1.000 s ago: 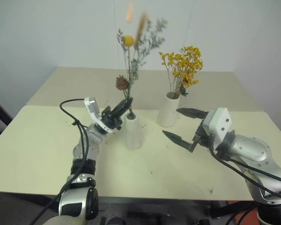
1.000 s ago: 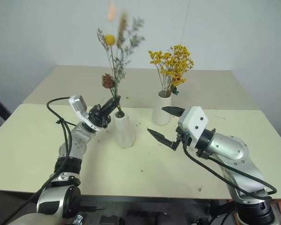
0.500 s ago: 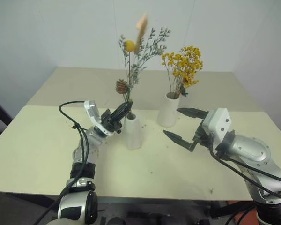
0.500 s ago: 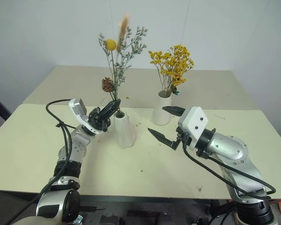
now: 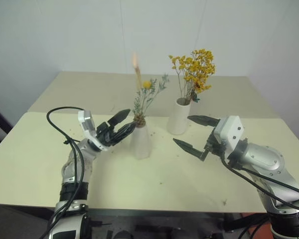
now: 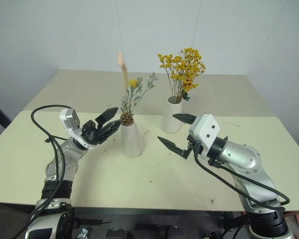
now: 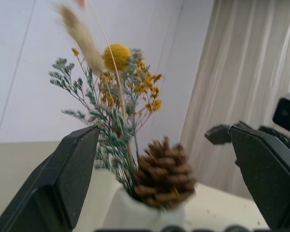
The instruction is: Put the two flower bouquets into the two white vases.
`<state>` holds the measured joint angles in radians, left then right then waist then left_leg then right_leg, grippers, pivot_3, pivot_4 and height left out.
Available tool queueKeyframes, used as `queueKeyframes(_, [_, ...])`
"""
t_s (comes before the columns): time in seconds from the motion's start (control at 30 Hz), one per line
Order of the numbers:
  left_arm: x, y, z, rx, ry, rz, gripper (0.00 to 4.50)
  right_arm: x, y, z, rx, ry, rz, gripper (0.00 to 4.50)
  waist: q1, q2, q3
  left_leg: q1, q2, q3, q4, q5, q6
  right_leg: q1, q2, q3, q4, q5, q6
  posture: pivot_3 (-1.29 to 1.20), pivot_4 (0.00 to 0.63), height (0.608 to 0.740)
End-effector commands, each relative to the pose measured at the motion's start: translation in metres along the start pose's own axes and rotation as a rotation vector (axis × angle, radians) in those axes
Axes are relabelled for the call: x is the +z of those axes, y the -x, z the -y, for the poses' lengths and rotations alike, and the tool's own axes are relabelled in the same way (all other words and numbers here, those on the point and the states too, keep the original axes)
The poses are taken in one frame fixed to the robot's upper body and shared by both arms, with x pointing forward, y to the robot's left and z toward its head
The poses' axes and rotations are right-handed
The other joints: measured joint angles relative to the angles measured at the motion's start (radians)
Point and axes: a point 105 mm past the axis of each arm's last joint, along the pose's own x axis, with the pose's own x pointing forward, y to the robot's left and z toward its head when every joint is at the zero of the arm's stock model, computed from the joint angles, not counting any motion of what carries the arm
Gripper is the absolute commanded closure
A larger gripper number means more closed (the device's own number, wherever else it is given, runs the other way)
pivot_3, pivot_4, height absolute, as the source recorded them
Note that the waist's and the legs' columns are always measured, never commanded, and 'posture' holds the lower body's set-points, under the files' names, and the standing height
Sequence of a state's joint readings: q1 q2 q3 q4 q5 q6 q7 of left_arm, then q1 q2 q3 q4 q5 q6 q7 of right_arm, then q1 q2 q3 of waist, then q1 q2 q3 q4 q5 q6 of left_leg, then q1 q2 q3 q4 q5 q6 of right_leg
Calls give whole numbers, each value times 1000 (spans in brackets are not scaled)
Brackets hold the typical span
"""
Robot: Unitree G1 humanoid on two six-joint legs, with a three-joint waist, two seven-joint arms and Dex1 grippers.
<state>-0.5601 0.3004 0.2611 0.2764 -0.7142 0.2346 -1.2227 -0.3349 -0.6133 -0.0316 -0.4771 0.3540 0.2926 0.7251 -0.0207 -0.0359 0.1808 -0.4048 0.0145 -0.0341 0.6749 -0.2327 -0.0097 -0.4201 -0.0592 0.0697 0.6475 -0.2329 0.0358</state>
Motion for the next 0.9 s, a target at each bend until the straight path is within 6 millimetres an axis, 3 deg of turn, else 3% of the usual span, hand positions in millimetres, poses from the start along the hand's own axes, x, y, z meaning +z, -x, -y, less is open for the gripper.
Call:
queueKeyframes(0.03, [18,6,7,-7,-72,-7,28,11,-1,3,0,49,44,0,1,0,0,0,0,0,0,0,0,0,0,0,0,0,0,0,150,740])
queueKeyframes(0.33, [46,52,22,118,-238,-120,28,9,8,8,4,51,22,0,-1,0,0,0,1,0,0,0,0,0,0,0,0,0,0,0,150,740])
queueKeyframes(0.57, [65,83,37,169,-308,-268,28,0,44,26,7,53,-75,0,7,0,0,1,1,0,0,0,0,0,0,0,0,0,0,0,150,740])
queueKeyframes(0.9, [94,101,43,220,-443,-353,28,-3,89,52,-5,99,-234,0,5,0,0,2,2,3,-1,0,0,1,0,0,-1,-1,-1,0,150,740])
